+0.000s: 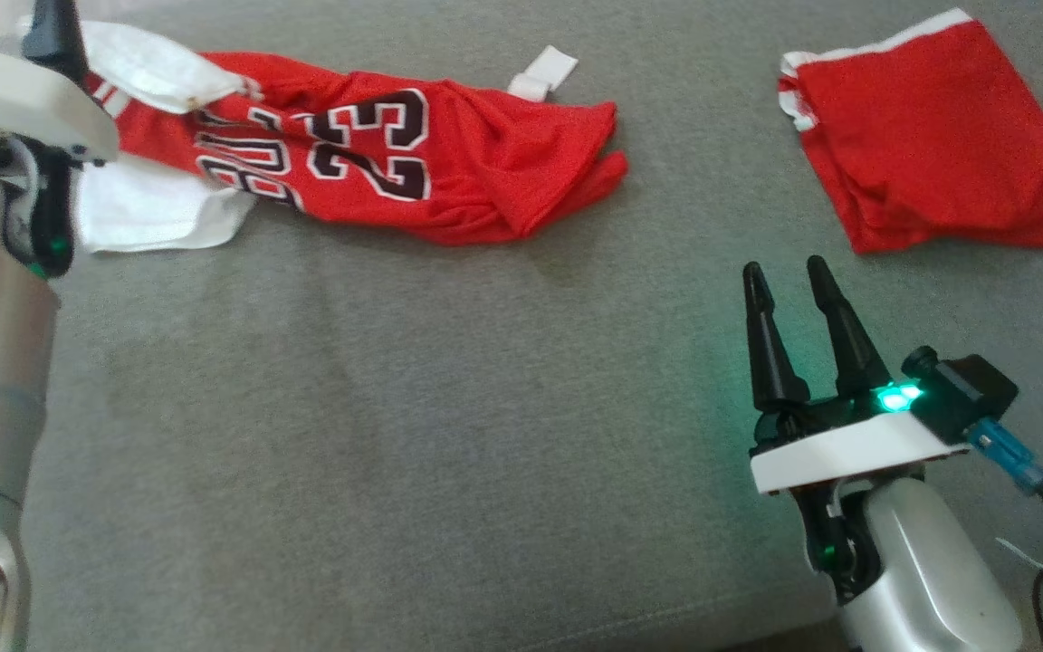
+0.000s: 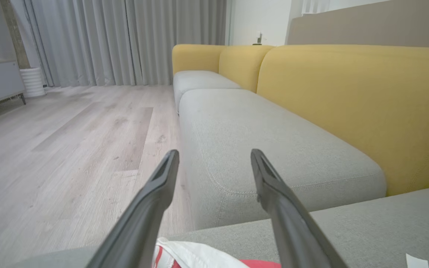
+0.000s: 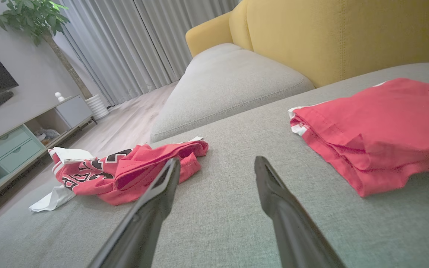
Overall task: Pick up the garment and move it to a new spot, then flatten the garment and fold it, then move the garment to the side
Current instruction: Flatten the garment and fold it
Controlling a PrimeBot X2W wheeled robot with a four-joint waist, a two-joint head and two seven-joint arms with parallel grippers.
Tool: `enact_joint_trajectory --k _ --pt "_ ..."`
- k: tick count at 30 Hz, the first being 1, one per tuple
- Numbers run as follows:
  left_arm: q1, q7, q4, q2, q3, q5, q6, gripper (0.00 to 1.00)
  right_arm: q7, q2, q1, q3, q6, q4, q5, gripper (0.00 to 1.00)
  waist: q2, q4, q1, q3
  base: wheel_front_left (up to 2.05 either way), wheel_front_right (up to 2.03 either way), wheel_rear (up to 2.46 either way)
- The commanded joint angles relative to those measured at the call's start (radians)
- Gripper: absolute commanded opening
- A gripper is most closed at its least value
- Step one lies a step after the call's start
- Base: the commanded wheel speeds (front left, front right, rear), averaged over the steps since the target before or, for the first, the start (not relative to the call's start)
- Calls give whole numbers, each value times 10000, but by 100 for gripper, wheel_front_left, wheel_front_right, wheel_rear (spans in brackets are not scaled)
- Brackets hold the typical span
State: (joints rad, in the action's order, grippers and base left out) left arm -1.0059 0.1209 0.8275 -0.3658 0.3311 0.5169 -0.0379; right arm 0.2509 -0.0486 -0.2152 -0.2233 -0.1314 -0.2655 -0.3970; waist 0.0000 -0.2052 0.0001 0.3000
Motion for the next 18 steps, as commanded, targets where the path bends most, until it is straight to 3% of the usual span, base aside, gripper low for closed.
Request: enact_joint_trajectory --k 1,5,13,18 --pt "-197 312 -388 -421 -81 -149 -89 100 109 -16 -197 -129 7 319 115 100 0 310 -1 -232 0 0 0" --pt "702 953 -892 -298 214 -366 -147 100 109 -16 -85 125 7 306 300 100 0 883 -1 -613 0 0 0" --pt "4131 1397 -3234 363 -46 -565 1145 100 109 -16 174 383 7 232 603 100 0 1865 -1 -1192 0 0 0" --pt "6312 1405 -5227 753 -361 -921 1668 100 109 -16 269 419 7 201 704 100 0 2104 -1 -1269 0 0 0"
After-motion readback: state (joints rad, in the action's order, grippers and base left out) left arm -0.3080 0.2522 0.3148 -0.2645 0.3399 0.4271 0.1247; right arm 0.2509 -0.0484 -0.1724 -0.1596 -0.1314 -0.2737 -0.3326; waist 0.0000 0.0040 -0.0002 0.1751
